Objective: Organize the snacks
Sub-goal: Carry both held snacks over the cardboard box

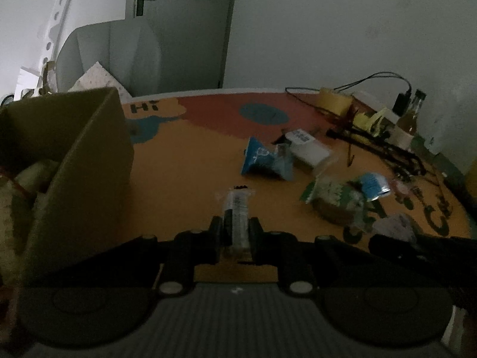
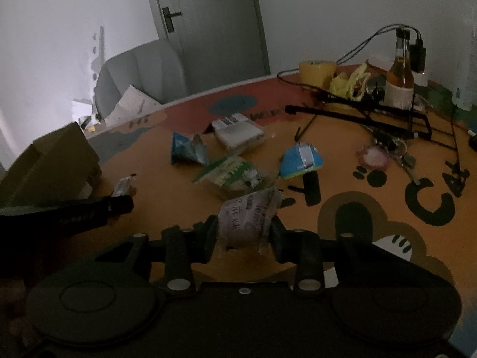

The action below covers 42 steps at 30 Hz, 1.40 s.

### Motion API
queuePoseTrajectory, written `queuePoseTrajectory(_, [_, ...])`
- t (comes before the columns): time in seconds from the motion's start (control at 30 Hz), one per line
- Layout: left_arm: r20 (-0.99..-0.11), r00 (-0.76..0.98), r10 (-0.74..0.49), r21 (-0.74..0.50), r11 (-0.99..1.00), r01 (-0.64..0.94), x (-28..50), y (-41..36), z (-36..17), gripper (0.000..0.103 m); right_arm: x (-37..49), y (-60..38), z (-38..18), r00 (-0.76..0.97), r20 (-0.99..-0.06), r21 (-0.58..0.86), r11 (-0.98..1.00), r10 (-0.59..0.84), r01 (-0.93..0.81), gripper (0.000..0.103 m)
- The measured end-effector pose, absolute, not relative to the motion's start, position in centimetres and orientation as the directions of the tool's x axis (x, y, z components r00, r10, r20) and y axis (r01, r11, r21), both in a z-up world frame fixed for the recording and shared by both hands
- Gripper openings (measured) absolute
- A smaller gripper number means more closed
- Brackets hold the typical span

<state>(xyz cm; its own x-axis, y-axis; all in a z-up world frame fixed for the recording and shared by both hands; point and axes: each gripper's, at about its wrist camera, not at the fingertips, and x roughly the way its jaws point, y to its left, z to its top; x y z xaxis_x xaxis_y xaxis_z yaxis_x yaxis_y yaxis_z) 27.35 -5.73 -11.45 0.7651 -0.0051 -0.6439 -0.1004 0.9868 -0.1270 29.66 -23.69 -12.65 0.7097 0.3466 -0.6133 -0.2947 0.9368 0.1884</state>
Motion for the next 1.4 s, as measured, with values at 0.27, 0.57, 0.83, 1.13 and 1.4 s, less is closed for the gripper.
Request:
queuePoseTrajectory(0.27, [-0.598, 0.802, -0.008, -0.144, 0.985, -0.098, 25.1, -4.9, -8.8, 0.018, 28.8, -22.6, -10.7, 0.729, -0.565, 0.208, 0.922, 0.387, -0.328, 0.034])
queuePoseTrajectory(0.57, [-0.541, 0.841, 0.014, -0.15, 0.982, -0.113, 22.7, -3.1, -5.6, 0.018, 28.1, -19.9, -8.3, 0.733, -0.512, 0.223, 0.893, 0.448, -0.39, 0.034])
queuePoseTrajectory(0.83, [-0.509, 0.859, 0.055, -0.155, 0.976, -0.155, 21.1, -0.5, -3.8, 0.018, 27.7, -17.0, -6.8, 0.716, -0.481, 0.232, 0.861, 0.506, -0.452, 0.034])
queuePoseTrajectory(1.13, [-0.505, 0.853, 0.133, -0.165, 0.955, -0.246, 19.9, 3.3, -3.5, 0.018, 27.5, -13.4, -5.8, 0.676, -0.463, 0.24, 0.815, 0.573, -0.527, 0.034])
queuePoseTrajectory(1.4, [-0.526, 0.836, 0.156, -0.187, 0.938, -0.293, 18.8, 5.9, -4.1, 0.018, 27.1, -10.5, -5.6, 0.639, -0.462, 0.25, 0.781, 0.616, -0.572, 0.034])
